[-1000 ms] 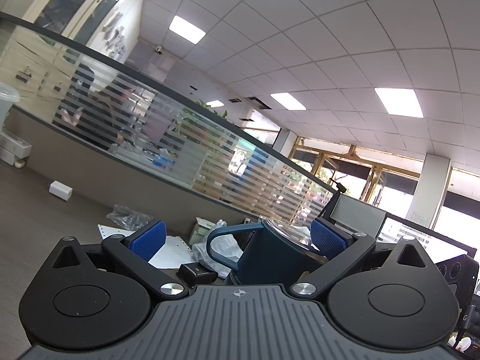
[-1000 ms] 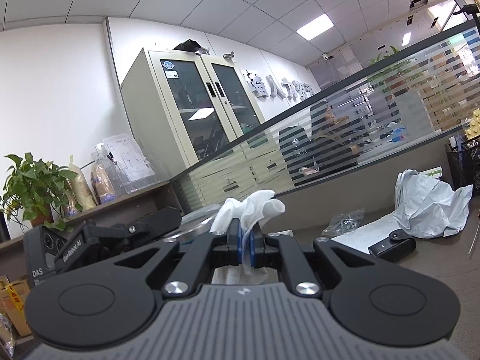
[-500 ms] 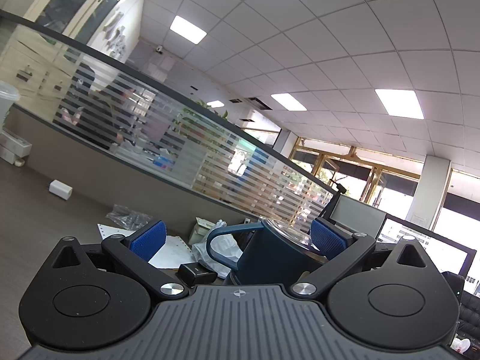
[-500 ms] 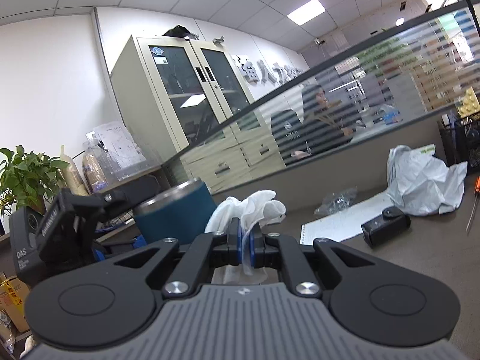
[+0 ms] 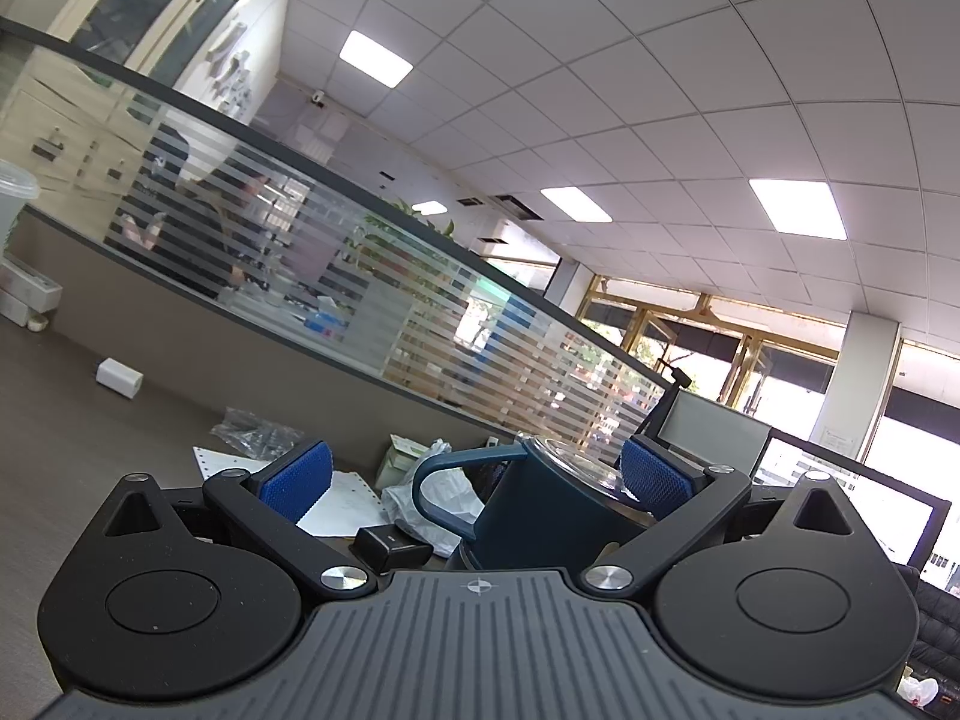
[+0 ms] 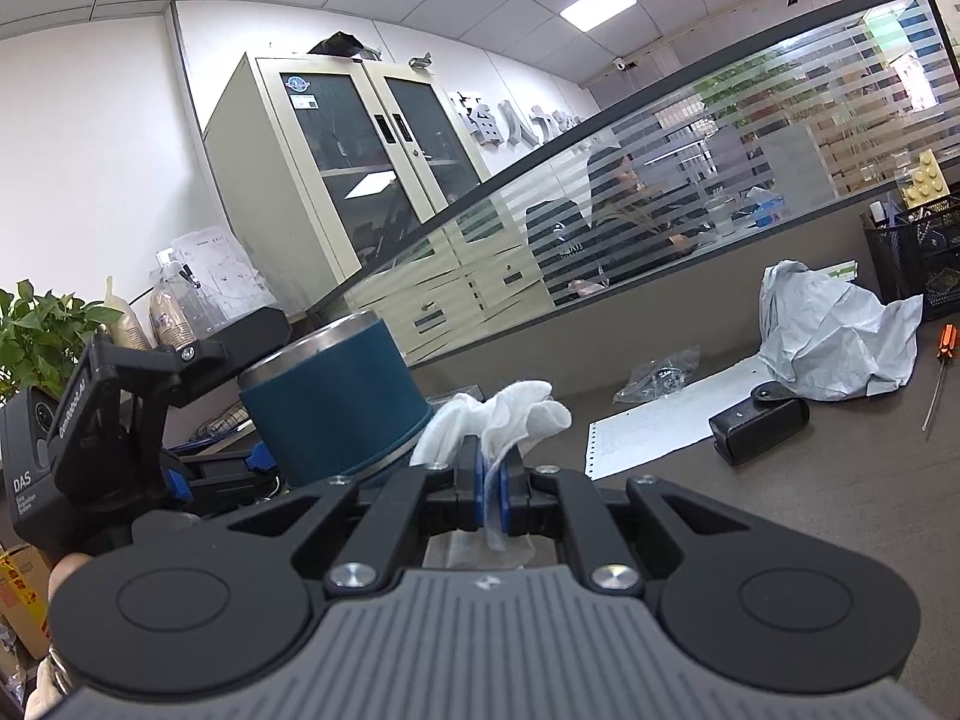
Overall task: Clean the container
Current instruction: 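Tilt the blue thermos upright with the left gripper while the right gripper's tissue wipes its body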
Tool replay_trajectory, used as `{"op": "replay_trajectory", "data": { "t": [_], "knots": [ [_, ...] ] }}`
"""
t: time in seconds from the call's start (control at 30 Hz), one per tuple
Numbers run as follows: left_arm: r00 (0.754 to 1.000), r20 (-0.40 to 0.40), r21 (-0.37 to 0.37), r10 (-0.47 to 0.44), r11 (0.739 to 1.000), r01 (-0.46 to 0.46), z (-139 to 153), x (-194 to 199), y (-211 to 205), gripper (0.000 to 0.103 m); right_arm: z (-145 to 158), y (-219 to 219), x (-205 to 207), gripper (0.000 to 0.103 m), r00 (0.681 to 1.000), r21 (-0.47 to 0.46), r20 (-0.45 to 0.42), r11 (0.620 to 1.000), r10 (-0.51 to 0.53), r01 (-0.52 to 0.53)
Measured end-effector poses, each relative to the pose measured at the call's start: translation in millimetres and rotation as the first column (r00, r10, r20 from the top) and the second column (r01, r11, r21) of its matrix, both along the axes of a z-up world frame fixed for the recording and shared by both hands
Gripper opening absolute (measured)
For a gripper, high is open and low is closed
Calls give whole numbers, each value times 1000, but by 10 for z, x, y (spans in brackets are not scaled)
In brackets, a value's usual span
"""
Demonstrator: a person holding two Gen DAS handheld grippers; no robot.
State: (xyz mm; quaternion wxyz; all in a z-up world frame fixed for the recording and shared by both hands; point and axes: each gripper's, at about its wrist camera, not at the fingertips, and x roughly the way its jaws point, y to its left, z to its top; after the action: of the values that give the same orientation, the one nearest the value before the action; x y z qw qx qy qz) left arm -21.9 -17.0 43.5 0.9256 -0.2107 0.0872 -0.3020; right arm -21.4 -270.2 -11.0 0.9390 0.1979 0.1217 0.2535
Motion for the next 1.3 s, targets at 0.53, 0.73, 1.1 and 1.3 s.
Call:
{"op": "replay_trajectory", "data": {
  "t": [0.53, 0.73, 1.1, 1.3],
  "knots": [
    [1000, 0, -2, -6, 1000, 6, -32, 4, 19, 103, -42, 209, -55, 10, 994, -205, 86, 975, -69, 85],
    [1000, -1, -4, -8, 1000, 8, -54, 12, 38, 103, -135, 201, 13, 10, 996, -223, 62, 971, -69, 81],
    [1000, -2, -4, -12, 1000, 11, -59, 22, 57, 103, -58, 103, -30, 10, 998, -138, 45, 989, -49, 55],
    [1000, -1, -6, -13, 1000, 13, -56, 23, 67, 103, 31, 61, -95, 10, 997, -90, 73, 995, -40, 47]
  ]
}}
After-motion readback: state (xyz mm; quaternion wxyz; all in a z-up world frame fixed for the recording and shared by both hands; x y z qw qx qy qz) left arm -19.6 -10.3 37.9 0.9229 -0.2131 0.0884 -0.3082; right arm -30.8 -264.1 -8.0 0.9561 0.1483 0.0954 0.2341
